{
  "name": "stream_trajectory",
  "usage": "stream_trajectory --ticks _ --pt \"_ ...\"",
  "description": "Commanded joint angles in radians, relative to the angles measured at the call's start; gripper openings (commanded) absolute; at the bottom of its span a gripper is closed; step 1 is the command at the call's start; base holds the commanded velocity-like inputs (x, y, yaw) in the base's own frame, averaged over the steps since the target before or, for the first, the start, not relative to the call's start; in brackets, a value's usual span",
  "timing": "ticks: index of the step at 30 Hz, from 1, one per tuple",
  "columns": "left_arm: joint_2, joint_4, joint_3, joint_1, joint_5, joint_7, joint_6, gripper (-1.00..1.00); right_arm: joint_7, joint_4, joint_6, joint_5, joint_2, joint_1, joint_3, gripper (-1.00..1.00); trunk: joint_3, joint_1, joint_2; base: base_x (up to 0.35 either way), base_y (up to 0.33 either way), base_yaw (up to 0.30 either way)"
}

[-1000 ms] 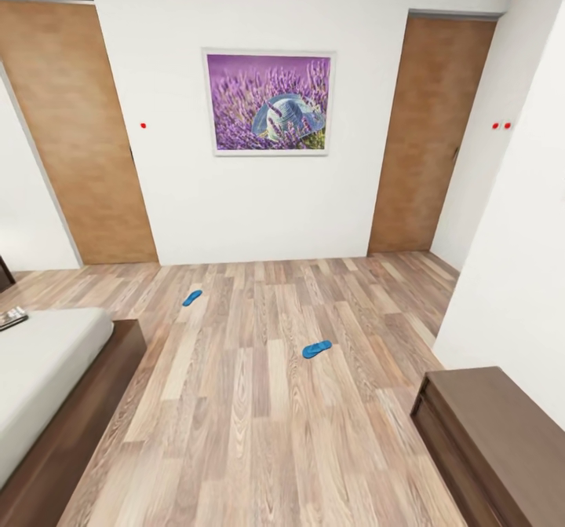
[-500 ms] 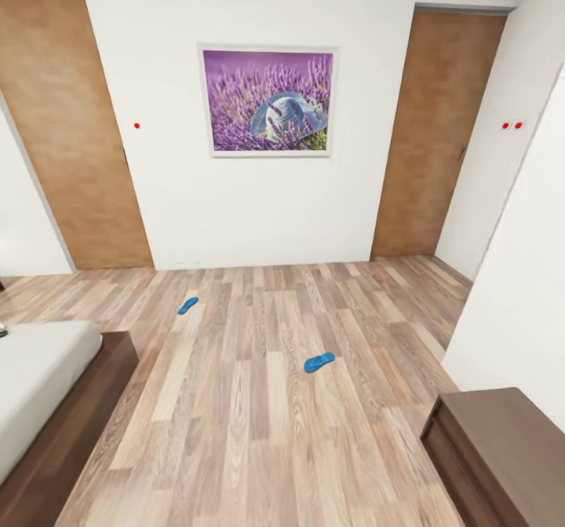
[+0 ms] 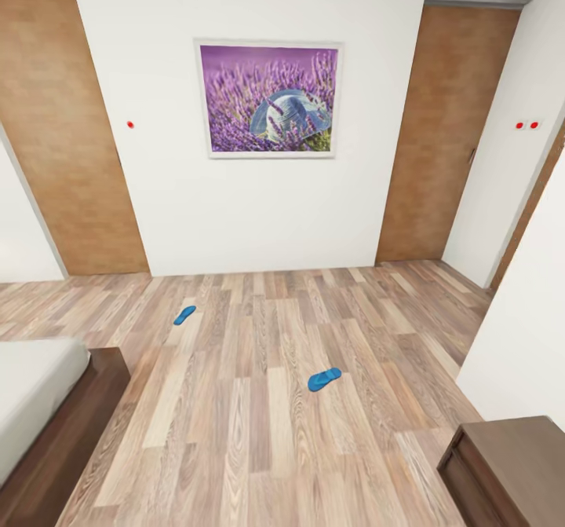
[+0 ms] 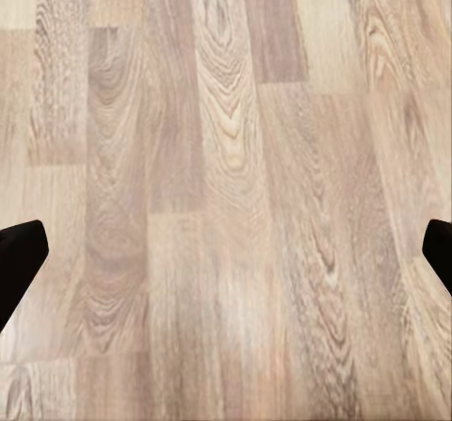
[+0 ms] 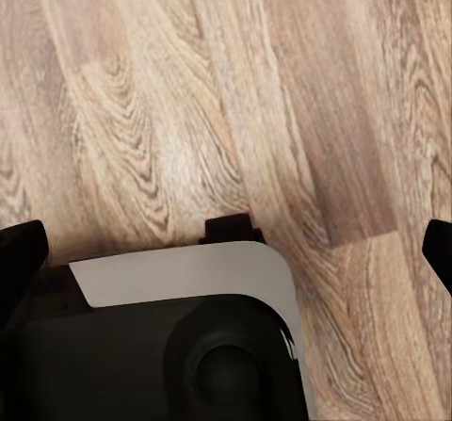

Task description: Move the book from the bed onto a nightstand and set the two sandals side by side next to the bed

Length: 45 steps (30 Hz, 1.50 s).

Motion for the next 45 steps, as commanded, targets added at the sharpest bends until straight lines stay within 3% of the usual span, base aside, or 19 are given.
stream_trajectory --ticks 1,35,45 --pt "0.0 0.0 0.001 0.0 0.0 0.0 -0.003 1.0 0.0 0.0 -0.003 -0.001 0.0 0.0 -0.001 1.0 -0.001 0.001 0.0 0.329 0.122 0.0" --pt "0.0 0.0 0.001 0.0 0.0 -0.001 -0.003 1.0 0.0 0.0 -0.004 -0.001 0.0 0.0 0.002 1.0 -0.001 0.001 0.0 0.272 0.173 -0.024" --pt "0.0 0.0 0.001 0.0 0.0 -0.001 -0.003 1.0 0.0 0.0 -0.004 -0.001 0.0 0.0 0.002 1.0 -0.001 0.001 0.0 0.246 0.18 -0.172"
